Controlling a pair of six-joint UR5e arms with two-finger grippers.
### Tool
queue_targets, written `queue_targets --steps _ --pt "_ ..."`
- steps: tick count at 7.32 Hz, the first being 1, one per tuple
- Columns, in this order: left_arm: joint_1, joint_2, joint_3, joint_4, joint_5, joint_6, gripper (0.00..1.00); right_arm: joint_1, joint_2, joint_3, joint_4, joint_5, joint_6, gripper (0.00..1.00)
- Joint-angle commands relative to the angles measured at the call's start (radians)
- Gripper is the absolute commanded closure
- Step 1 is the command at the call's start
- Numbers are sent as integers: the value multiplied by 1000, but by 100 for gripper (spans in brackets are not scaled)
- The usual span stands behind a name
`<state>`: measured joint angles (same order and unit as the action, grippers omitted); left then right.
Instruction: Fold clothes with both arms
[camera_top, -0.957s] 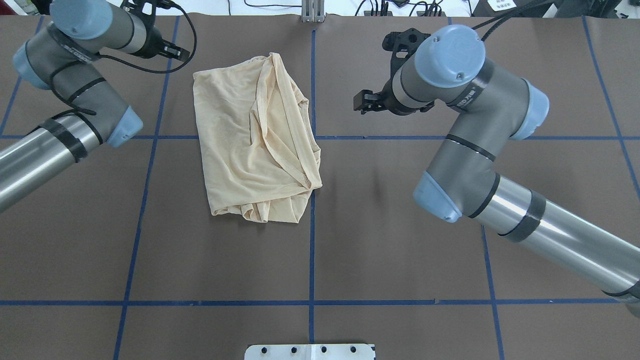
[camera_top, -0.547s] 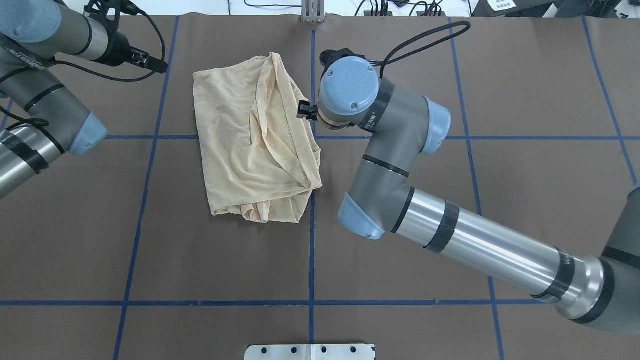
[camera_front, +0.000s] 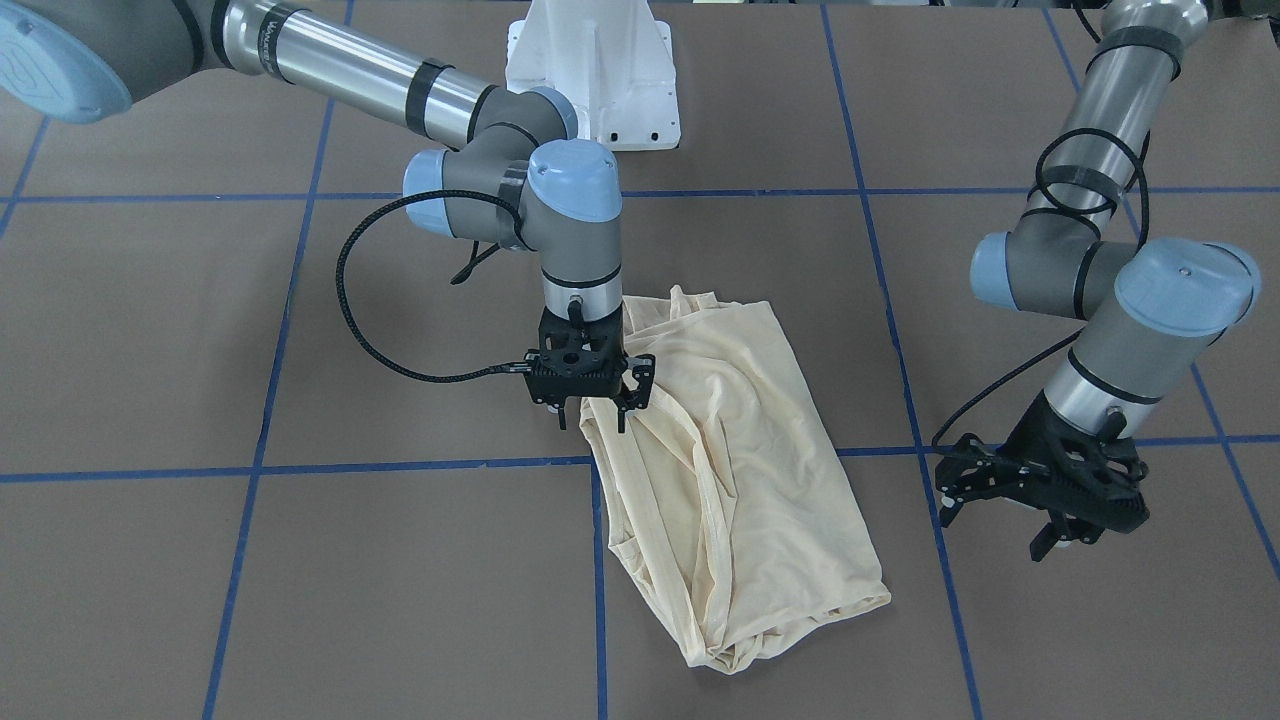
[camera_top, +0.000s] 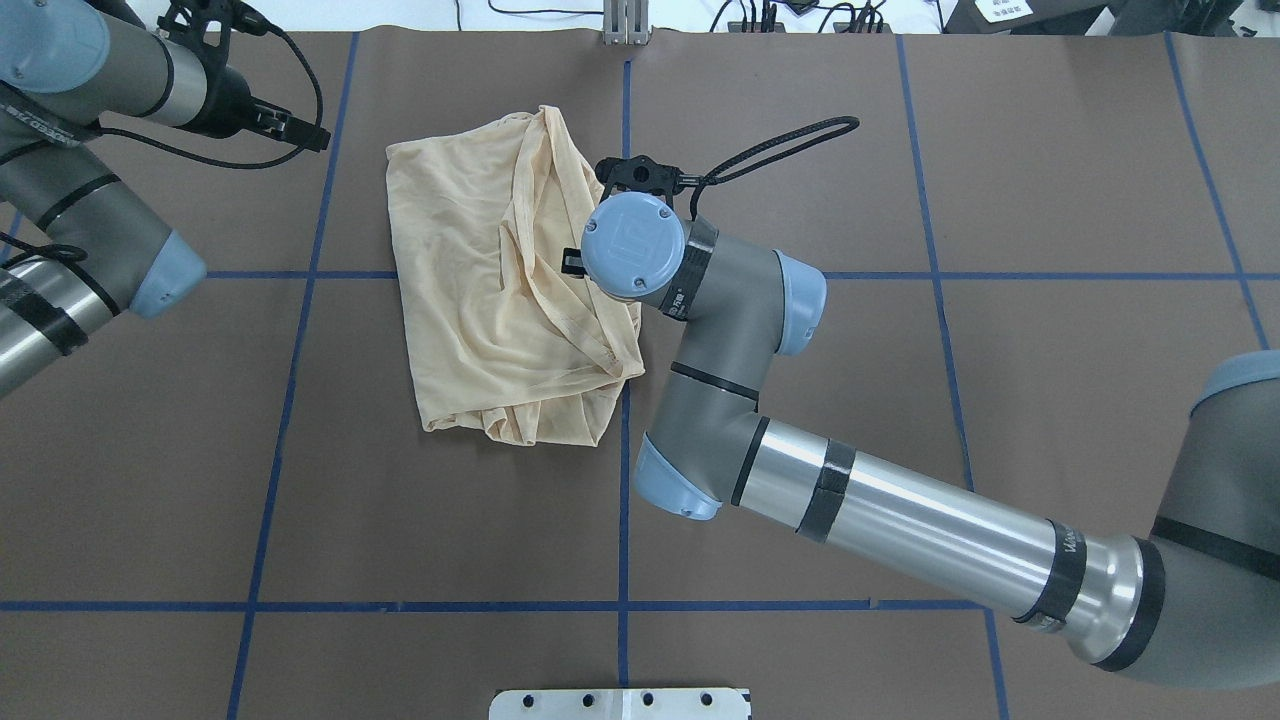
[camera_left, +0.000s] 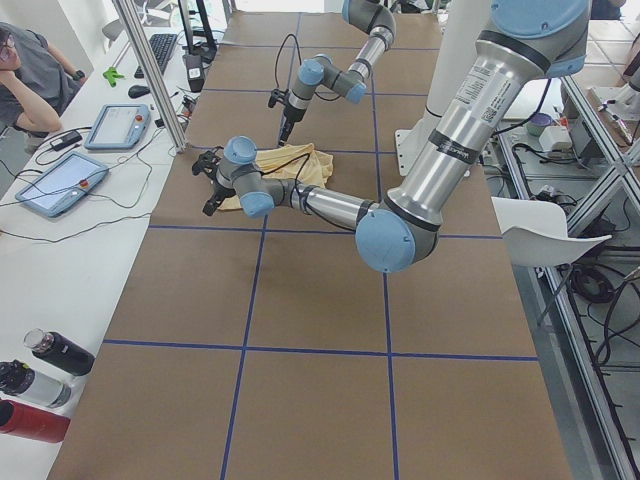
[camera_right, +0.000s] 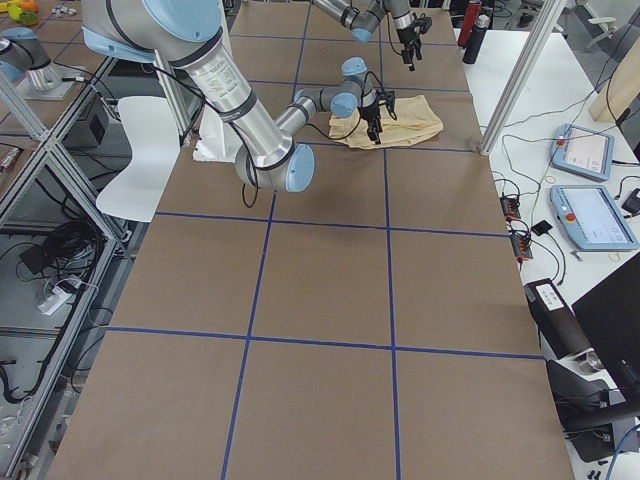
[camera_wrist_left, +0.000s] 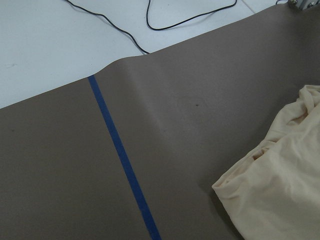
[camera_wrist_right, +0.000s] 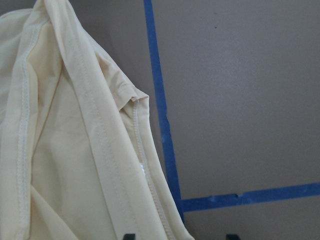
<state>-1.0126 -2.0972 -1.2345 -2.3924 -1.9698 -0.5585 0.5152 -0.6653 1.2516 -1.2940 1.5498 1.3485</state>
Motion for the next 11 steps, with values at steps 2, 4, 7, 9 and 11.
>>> queue_targets --steps 2,4,7,9,11 --pt "0 0 0 -1 3 -3 0 -20 -1 -18 2 -5 -2 42" --pt "0 0 0 -1 3 -3 0 -26 -4 -18 2 -5 -3 49" --pt "2 0 1 -1 3 -3 0 -34 -7 -18 2 -5 -3 74" --pt "3 0 1 -1 3 -3 0 -34 -11 -17 2 -5 -21 100" --pt "5 0 1 -1 3 -4 0 -31 -36 17 2 -4 -58 100"
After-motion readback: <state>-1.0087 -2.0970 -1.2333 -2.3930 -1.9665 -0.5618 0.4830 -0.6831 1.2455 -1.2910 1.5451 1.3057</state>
